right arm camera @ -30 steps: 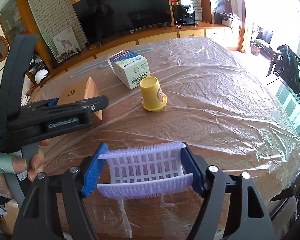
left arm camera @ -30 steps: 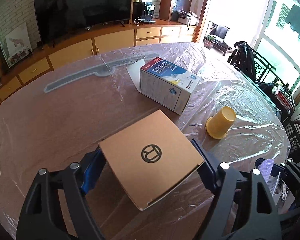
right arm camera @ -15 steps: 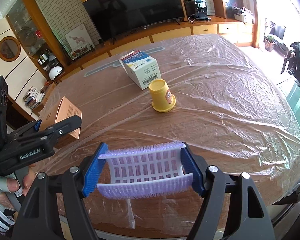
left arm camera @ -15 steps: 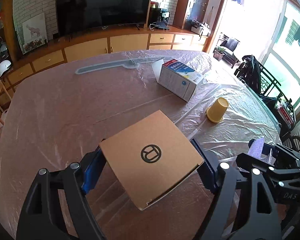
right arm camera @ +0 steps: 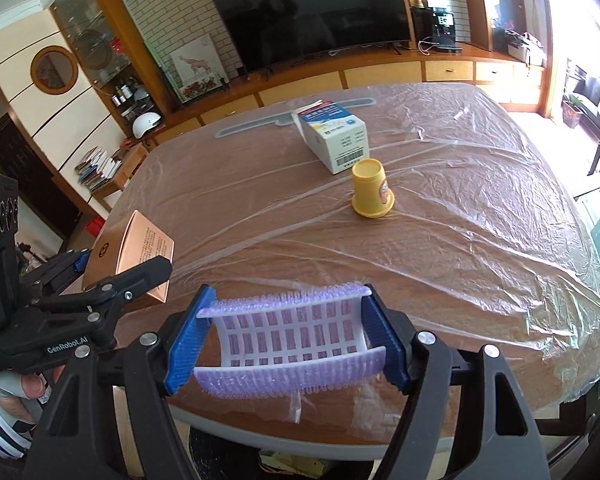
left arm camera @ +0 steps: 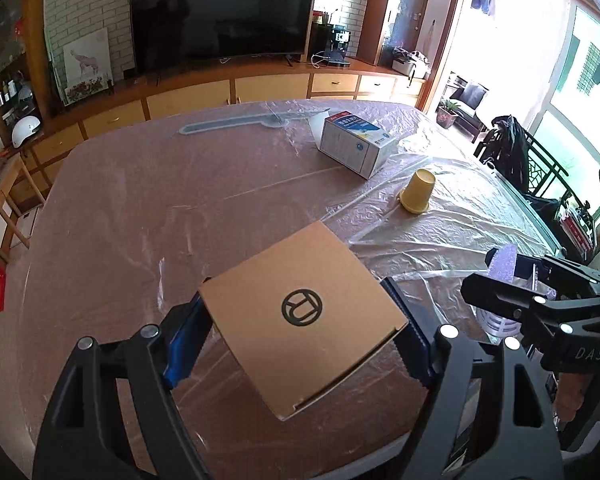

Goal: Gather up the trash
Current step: 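Carry the purple rollers and cardboard box over the black trash bin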

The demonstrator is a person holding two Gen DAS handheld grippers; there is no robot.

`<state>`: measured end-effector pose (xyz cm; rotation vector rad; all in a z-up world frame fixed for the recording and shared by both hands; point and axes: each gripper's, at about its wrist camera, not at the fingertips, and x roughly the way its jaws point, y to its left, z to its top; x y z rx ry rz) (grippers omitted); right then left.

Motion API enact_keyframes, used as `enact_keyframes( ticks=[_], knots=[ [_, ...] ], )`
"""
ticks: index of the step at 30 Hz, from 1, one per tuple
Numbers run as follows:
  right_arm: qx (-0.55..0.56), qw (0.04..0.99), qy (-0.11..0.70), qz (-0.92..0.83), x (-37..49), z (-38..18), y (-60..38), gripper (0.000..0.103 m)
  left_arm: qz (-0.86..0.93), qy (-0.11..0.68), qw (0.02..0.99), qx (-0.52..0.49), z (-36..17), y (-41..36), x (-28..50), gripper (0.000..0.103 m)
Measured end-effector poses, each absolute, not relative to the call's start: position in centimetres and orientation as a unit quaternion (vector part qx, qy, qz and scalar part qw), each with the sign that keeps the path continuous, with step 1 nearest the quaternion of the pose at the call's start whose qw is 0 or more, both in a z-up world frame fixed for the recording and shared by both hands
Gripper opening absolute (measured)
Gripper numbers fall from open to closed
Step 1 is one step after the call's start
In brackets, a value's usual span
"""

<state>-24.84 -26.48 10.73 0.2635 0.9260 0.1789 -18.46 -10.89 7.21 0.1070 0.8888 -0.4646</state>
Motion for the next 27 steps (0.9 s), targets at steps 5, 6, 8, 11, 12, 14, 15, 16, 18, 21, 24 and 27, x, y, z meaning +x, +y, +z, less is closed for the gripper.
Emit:
enact_keyframes(
  ticks=[5, 6, 8, 11, 12, 14, 15, 16, 18, 21, 24, 27],
  knots=[
    [0.114, 0.882, 0.446, 0.104, -26.5, 11.2, -26.0, 0.072, -0.229, 0.427, 0.873, 0.060, 7.1, -10.6, -20.7, 0.081],
    [0.115, 0.881, 0.446, 0.107, -26.8, 11.3, -26.1, 0.072, -0.230, 0.427, 0.872, 0.060, 7.1, -10.5, -21.2, 0.081],
    [0.116, 0.880, 0.447, 0.111, -27.6, 11.4, -26.0, 0.072, -0.233, 0.428, 0.871, 0.059, 7.1, -10.2, -21.9, 0.081],
    [0.116, 0.879, 0.448, 0.116, -28.4, 11.5, -26.0, 0.072, -0.236, 0.429, 0.870, 0.058, 7.2, -9.9, -22.8, 0.081],
    [0.116, 0.878, 0.449, 0.117, -28.8, 11.6, -26.0, 0.072, -0.238, 0.429, 0.870, 0.059, 7.2, -9.8, -23.1, 0.081],
    [0.114, 0.877, 0.450, 0.120, -29.4, 11.6, -25.9, 0.072, -0.239, 0.428, 0.869, 0.061, 7.2, -9.7, -23.7, 0.081],
    [0.113, 0.877, 0.451, 0.122, -29.7, 11.6, -25.9, 0.072, -0.240, 0.429, 0.869, 0.062, 7.2, -9.6, -24.0, 0.081],
    [0.111, 0.876, 0.452, 0.123, -30.0, 11.7, -25.9, 0.072, -0.242, 0.429, 0.868, 0.062, 7.2, -9.6, -24.2, 0.081],
    [0.110, 0.876, 0.453, 0.125, -30.4, 11.8, -26.0, 0.072, -0.244, 0.429, 0.867, 0.064, 7.2, -9.4, -24.8, 0.081],
    [0.110, 0.874, 0.455, 0.129, -31.2, 11.9, -26.1, 0.072, -0.250, 0.430, 0.864, 0.068, 7.1, -9.2, -25.6, 0.081],
    [0.105, 0.872, 0.458, 0.137, -32.0, 11.9, -26.1, 0.072, -0.258, 0.431, 0.861, 0.077, 7.1, -9.4, -26.6, 0.081],
    [0.099, 0.869, 0.462, 0.145, -32.9, 11.7, -26.1, 0.072, -0.273, 0.433, 0.855, 0.082, 7.1, -9.6, -27.4, 0.081]
  ],
)
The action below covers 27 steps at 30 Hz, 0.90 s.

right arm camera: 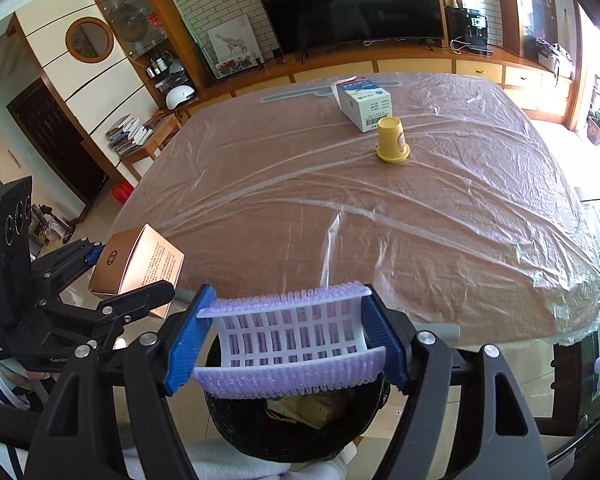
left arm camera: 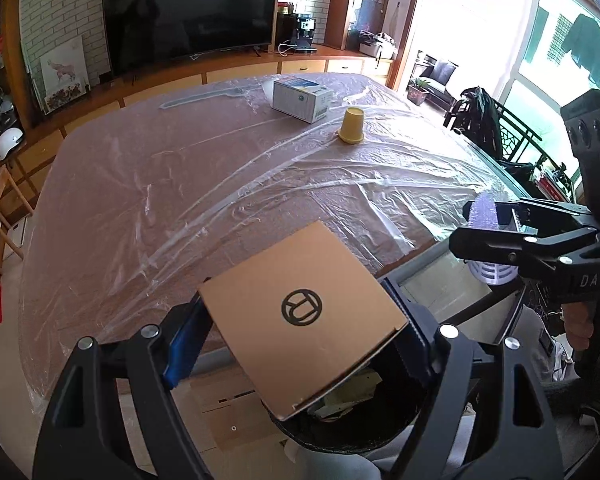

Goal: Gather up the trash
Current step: 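Carry the purple rollers and cardboard box over the black trash bin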

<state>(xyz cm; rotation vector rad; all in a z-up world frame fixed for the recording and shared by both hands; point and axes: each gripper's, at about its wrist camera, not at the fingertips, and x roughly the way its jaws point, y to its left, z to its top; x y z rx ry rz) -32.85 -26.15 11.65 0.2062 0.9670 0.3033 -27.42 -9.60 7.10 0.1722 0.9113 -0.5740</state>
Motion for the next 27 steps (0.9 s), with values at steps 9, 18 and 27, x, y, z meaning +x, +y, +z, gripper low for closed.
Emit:
enact_keyframes(
  ticks=[9, 18, 27],
  knots=[
    [0.083, 0.860, 0.479, 0.157, -34.9, 10.6, -25.7, 0.072, -0.306, 0.445, 0.835, 0.106, 6.3, -10.3, -30.3, 0.081],
    [0.067, 0.853, 0.495, 0.152, -36.2, 9.3, -25.6, 0.072, -0.321, 0.460, 0.816, 0.143, 4.1, -11.2, -32.5, 0.081],
    [0.050, 0.839, 0.521, 0.146, -36.0, 6.8, -24.9, 0.072, -0.304, 0.489, 0.803, 0.153, 0.9, -11.3, -32.5, 0.081]
  ],
)
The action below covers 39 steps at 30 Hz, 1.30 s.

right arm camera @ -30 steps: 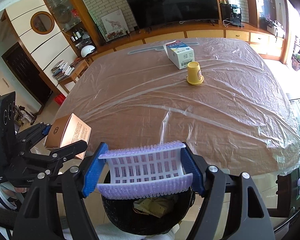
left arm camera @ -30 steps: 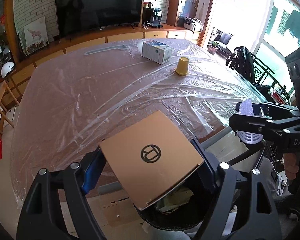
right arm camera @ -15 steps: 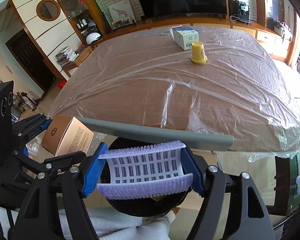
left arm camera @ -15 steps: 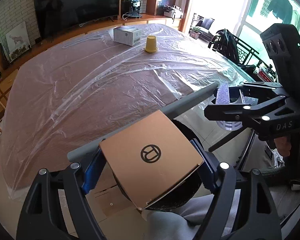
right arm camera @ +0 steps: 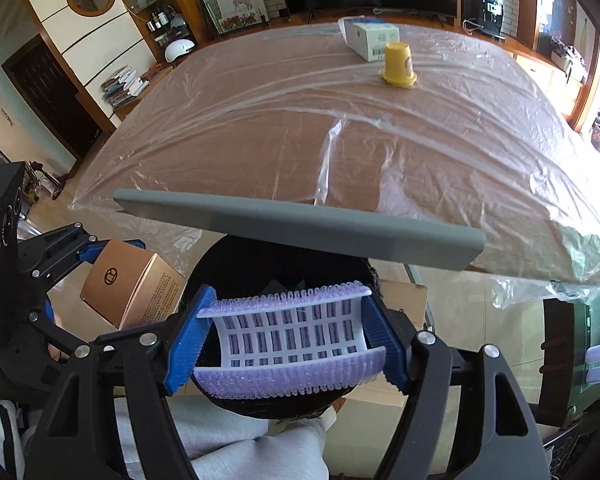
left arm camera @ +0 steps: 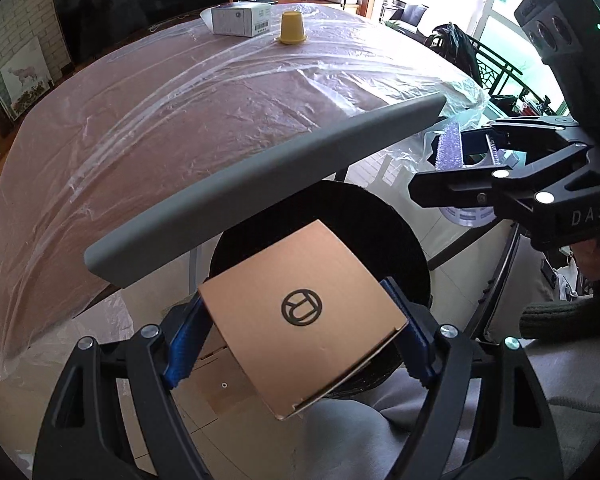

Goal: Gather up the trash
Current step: 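Carry the purple rollers and cardboard box over the black trash bin, then open the right tool dropping the rollers while the left tool drops the box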

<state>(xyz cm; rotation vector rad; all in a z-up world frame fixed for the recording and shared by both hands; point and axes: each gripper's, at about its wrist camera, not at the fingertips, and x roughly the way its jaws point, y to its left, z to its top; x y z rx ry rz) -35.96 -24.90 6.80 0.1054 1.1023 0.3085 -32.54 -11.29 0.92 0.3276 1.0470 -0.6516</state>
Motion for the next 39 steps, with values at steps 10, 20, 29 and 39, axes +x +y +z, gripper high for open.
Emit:
enact_keyframes(
  ticks=[10, 20, 29, 39],
  knots=[
    [0.013, 0.826, 0.548, 0.129, -36.2, 2.6, -24.0, 0.072, -0.280, 0.517, 0.794, 0.154, -2.2, -11.4, -32.1, 0.081],
    [0.006, 0.821, 0.559, 0.116, -36.0, 0.4, -23.3, 0.072, -0.259, 0.531, 0.793, 0.149, -4.1, -12.0, -31.9, 0.081],
    [0.003, 0.825, 0.557, 0.096, -35.6, -0.1, -22.6, 0.072, -0.237, 0.535, 0.800, 0.137, -5.0, -12.3, -31.4, 0.081],
    [0.008, 0.832, 0.550, 0.079, -35.5, 0.2, -22.6, 0.073, -0.237, 0.554, 0.791, 0.105, -5.4, -11.9, -30.2, 0.082]
  ],
)
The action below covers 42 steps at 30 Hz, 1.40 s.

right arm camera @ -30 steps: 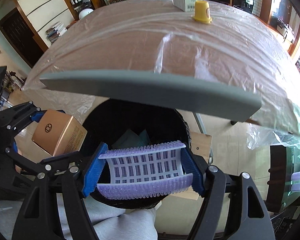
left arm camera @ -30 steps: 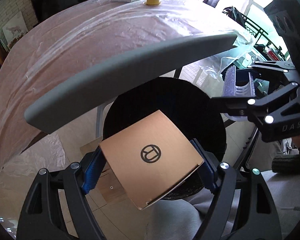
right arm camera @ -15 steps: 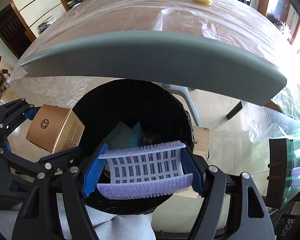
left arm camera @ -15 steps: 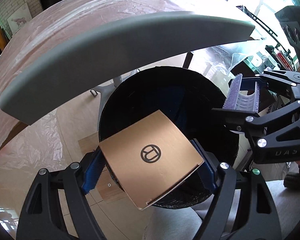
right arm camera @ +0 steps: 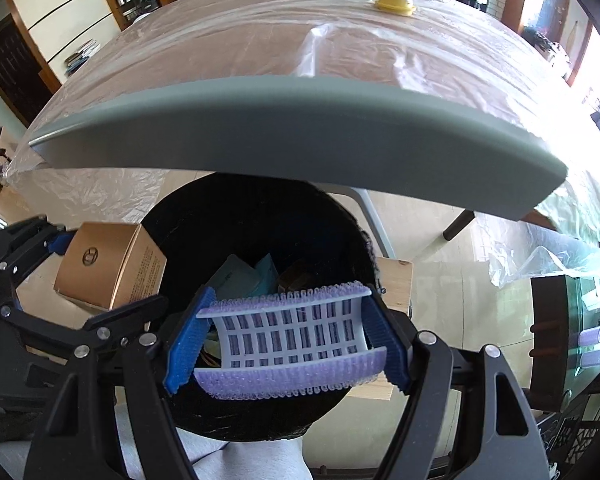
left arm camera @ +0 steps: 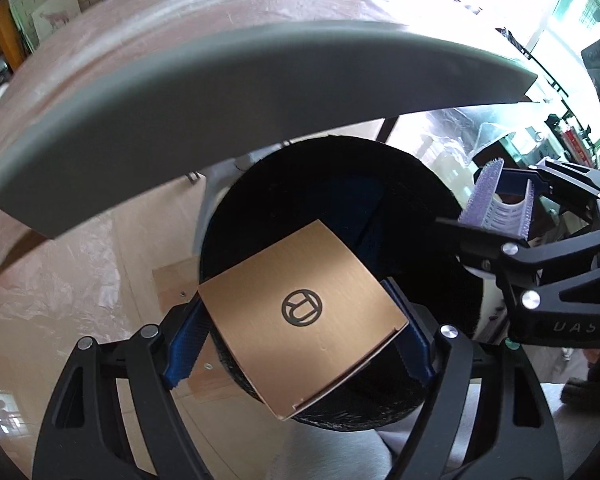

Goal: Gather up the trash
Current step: 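Open the right tool dropping the rollers while the left tool drops the box, then grasp the yellow paper cup with the right tool while the left tool grasps the medicine box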

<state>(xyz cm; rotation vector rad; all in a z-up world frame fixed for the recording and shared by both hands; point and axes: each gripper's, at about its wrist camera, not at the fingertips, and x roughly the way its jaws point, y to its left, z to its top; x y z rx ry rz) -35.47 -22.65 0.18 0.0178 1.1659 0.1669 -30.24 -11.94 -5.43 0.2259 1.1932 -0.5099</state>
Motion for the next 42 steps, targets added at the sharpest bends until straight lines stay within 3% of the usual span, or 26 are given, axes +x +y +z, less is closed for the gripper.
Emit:
enact_keyframes(
  ticks=[3, 13, 19, 21, 29, 35, 42],
  knots=[
    [0.020, 0.834, 0.546, 0.071, -35.4, 0.6, -23.2, 0.081, -0.249, 0.583, 0.769, 0.088, -6.3, -11.7, -30.0, 0.092],
    [0.022, 0.856, 0.512, 0.069, -36.1, 3.6, -24.6, 0.084, -0.260, 0.551, 0.787, 0.098, -3.9, -11.3, -30.9, 0.092],
    [-0.005, 0.887, 0.452, 0.089, -37.2, 8.9, -25.1, 0.088, -0.283, 0.461, 0.834, 0.112, 3.7, -11.0, -31.9, 0.092],
    [0.000, 0.899, 0.430, 0.083, -36.7, 10.7, -25.7, 0.093, -0.284, 0.420, 0.854, 0.116, 6.7, -10.8, -31.0, 0.101],
    [0.008, 0.916, 0.399, 0.041, -29.8, 12.5, -27.3, 0.094, -0.274, 0.364, 0.881, 0.130, 11.0, -13.7, -22.0, 0.101],
    [-0.003, 0.905, 0.425, 0.024, -23.7, 10.8, -27.3, 0.094, -0.307, 0.374, 0.860, 0.161, 10.4, -18.5, -14.8, 0.101],
    [0.018, 0.894, 0.448, 0.019, -19.2, 9.2, -27.8, 0.087, -0.329, 0.402, 0.837, 0.174, 8.4, -23.0, -7.7, 0.101]
  ],
)
